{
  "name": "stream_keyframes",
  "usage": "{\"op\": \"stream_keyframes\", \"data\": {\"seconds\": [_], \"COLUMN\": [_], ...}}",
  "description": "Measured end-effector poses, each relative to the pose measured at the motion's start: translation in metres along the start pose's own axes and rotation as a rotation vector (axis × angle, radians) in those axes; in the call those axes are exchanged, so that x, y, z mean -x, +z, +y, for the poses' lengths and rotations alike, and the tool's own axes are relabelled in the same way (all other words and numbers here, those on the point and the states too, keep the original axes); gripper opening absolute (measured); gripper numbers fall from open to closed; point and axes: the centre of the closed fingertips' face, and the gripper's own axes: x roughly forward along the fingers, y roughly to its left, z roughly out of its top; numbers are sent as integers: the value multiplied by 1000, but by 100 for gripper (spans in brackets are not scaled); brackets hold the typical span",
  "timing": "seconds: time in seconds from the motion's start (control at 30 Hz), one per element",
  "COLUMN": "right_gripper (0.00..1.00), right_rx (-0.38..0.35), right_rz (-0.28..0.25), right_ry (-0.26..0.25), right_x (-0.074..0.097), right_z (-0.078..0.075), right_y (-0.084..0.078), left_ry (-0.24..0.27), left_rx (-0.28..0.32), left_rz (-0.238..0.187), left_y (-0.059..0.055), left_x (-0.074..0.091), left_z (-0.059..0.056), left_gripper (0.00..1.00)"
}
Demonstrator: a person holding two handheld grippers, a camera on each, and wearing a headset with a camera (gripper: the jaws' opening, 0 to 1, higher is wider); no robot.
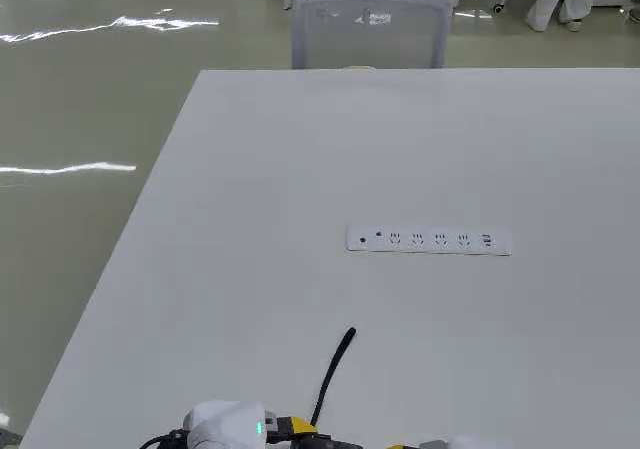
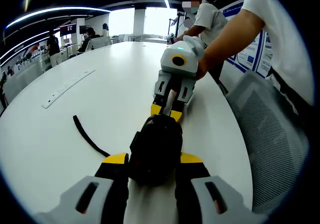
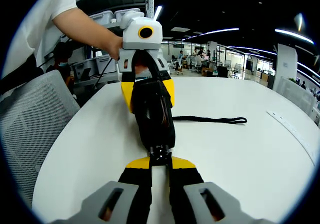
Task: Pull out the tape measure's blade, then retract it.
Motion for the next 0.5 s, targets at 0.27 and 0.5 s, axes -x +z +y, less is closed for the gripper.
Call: {"op": "stream_keyframes", "data": {"seconds": [0.27, 0.5], "right_gripper": [10, 10], "right_rx": [5, -1], "right_rz": [6, 8], "right_ry": [-2, 2], "right_x": [4, 10], "right_z": [0, 0], "right_y": [1, -3], "left_ry": [-4, -5], "left_rx": [-5, -11], "left_rz": [2, 5], "left_y": [1, 0], "left_x": [-1, -1], "left_z": [-1, -2], "left_gripper": [31, 31]}}
